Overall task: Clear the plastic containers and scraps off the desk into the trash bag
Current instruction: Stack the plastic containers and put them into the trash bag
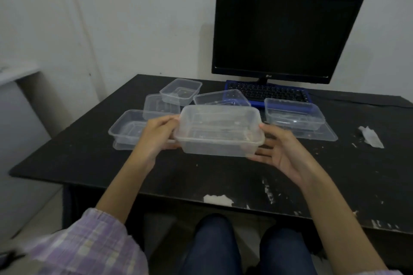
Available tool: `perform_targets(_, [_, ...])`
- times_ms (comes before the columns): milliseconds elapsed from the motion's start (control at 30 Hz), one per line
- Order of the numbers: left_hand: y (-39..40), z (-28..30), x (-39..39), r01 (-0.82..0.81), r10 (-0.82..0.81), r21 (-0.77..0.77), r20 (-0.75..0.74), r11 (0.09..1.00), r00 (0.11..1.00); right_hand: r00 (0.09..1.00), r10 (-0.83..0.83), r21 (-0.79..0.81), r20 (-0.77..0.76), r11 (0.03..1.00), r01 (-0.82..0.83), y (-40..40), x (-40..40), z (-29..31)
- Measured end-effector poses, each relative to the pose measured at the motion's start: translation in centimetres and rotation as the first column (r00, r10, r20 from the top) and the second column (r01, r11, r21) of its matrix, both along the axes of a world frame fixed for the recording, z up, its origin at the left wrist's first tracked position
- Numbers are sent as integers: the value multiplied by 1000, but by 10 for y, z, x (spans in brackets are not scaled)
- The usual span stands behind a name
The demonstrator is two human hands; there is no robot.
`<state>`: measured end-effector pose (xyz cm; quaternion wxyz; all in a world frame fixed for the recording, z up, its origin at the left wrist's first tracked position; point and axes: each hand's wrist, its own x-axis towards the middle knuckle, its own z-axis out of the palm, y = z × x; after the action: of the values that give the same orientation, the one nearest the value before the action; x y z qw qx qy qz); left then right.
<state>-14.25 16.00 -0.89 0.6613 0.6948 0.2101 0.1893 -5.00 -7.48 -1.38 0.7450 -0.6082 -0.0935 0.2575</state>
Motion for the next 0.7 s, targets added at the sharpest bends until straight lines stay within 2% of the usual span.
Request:
perform_targets(133, [27,8,-50,-105,105,53,-13,993,994,987,160,9,20,987,-161,28,-31,3])
perform_targets(267, [63,4,-117,-193,194,106,-7,976,981,926,374,-3,44,927,-374,66,-70,-3])
perform_targets(433, [97,-10,-193,-278,300,170,-126,946,945,838,545,7,-5,838,-545,113,-118,-25])
perform_targets(567, [117,-38,-235,-355,380,138,-258,925,888,792,605,-28,-84,793,-609,142,-149,-57])
perform_targets(700, [132,-87,-245,-439,428,66,-389,896,815,790,593,-86,-154,788,-609,161,-164,-97])
